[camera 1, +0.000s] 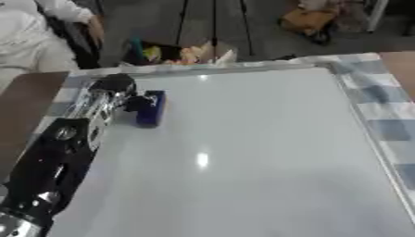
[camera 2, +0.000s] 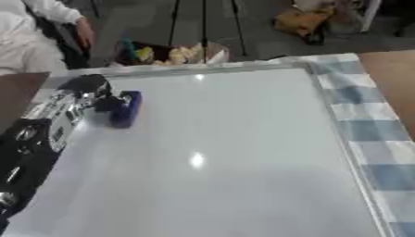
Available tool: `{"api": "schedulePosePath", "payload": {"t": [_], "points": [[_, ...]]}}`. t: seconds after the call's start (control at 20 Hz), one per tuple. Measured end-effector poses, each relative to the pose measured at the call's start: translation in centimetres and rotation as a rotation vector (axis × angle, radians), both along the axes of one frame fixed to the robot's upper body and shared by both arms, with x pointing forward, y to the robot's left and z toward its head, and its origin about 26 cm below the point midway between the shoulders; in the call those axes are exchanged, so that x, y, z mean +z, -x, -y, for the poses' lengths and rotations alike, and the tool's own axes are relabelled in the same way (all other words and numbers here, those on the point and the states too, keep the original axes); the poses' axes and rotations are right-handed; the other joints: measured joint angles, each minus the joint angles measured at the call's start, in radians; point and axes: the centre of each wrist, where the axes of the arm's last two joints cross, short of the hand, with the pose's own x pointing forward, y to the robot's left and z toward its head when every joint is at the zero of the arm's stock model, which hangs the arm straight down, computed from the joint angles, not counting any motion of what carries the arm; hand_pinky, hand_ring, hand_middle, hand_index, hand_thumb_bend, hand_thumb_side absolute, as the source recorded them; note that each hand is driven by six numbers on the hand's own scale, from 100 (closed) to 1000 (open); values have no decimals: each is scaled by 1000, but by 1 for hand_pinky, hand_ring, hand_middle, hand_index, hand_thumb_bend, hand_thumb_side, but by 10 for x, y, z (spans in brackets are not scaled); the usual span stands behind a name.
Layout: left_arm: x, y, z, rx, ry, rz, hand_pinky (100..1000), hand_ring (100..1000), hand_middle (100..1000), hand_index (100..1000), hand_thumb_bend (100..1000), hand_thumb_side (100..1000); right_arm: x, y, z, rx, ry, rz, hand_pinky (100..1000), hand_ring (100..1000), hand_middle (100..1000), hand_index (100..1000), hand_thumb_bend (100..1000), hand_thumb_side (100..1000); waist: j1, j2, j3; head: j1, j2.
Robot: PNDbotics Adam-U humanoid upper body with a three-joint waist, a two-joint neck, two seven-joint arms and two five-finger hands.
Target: Wipe the whiteboard clean with a brush.
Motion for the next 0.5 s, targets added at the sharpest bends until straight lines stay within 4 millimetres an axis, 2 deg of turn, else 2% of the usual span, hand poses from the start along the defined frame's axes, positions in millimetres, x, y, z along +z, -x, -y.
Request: {"api": "schedulePosePath", "payload": {"t": [0.2,0.5], "points": [[0,0,0,-4,-2,2,503,766,727,392,183,962,0,0,0,1,0,0,783,812,700,860,100,984,-1,-2,0,0,0],[-2,0,6,-43,25,-28,494,759,720,388,245,1000,0,0,0,3,-2,-1,784,812,700,860,100,983,-1,-3,1,0,0]]}}
